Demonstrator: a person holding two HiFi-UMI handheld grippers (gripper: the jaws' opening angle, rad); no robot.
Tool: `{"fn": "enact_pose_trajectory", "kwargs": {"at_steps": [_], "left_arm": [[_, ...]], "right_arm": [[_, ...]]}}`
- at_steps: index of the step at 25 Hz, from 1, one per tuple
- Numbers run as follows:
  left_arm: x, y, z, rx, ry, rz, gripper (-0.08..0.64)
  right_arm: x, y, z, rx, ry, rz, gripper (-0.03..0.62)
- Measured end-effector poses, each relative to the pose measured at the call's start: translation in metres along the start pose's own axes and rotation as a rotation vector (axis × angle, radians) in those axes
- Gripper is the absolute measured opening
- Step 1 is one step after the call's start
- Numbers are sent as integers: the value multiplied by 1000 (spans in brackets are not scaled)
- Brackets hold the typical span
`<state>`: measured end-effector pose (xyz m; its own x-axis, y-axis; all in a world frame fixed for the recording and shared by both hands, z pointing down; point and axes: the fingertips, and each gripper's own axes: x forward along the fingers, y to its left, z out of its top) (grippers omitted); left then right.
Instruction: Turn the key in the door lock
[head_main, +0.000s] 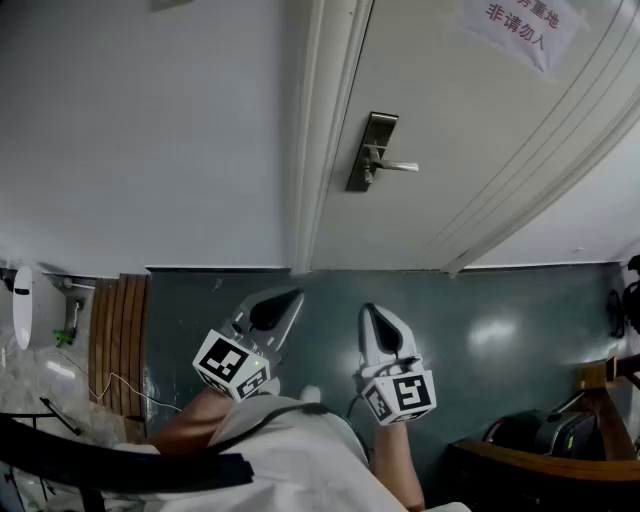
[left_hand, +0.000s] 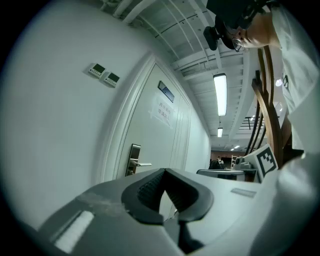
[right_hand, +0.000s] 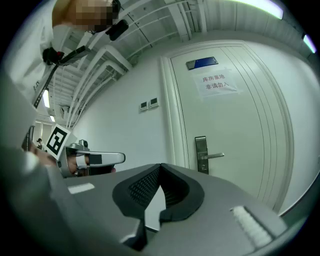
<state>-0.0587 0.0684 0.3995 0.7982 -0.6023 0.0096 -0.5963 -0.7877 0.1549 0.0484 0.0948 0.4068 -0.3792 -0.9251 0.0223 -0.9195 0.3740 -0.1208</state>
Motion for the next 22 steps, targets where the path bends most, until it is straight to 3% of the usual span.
{"fn": "enact_pose_trajectory", "kwargs": {"at_steps": [8,22], "left_arm": [[1,-14,-9,-14,13,7,3],[14,-45,-26,-7,46,52,3]], "right_arm": [[-16,-3,-8,-26,21,0,8],[-44,-38,-20,46,18,15,8]]}}
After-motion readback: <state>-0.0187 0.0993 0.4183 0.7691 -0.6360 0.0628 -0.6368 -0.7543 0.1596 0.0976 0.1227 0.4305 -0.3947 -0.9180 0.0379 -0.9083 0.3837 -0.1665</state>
